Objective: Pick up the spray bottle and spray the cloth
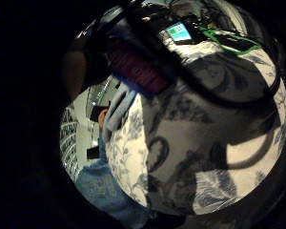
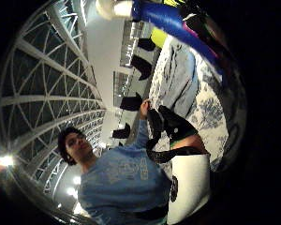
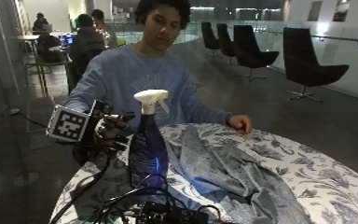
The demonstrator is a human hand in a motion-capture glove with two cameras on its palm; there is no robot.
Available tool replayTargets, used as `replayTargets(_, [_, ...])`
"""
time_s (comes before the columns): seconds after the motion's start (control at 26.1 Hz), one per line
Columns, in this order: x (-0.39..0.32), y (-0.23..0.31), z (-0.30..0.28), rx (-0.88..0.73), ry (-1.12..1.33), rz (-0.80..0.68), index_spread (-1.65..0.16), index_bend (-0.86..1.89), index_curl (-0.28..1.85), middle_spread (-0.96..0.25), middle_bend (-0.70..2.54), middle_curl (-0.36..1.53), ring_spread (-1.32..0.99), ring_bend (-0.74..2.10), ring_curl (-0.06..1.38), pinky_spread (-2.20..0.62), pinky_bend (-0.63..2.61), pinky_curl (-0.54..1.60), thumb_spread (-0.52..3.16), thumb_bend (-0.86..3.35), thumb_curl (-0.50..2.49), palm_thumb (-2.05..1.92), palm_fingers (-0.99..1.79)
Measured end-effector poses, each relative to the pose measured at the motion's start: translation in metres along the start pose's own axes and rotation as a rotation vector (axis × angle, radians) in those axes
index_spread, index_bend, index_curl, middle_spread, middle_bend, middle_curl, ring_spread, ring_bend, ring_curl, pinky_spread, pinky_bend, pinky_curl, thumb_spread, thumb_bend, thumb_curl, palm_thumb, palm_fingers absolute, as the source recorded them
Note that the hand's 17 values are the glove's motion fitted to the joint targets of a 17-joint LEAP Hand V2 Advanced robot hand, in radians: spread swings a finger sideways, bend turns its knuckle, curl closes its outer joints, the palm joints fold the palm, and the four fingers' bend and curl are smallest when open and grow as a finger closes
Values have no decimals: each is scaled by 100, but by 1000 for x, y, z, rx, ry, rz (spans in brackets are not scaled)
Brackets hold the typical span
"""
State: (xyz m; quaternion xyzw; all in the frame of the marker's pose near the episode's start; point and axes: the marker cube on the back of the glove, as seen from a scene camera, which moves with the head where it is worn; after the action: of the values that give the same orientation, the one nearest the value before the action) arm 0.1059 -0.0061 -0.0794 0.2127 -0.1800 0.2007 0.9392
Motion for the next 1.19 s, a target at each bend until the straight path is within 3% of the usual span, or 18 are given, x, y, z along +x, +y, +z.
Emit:
replayTargets(0.46, [20, -85, 40, 58, -69, -18, -36, 5, 17, -3, 28, 34, 0, 47, 31, 16, 44, 33, 99, 5, 28, 72, 58])
replayTargets(0.99, [11, -97, 50, 215, -37, -49, -33, 9, 16, -6, 32, 37, -5, 59, 34, 22, 45, 34, 92, 7, 40, 94, 80])
replayTargets(1.19, [-17, -97, 49, 121, 57, -37, -32, 10, 17, -6, 32, 38, -4, 59, 35, 21, 43, 34, 90, 5, 44, 96, 85])
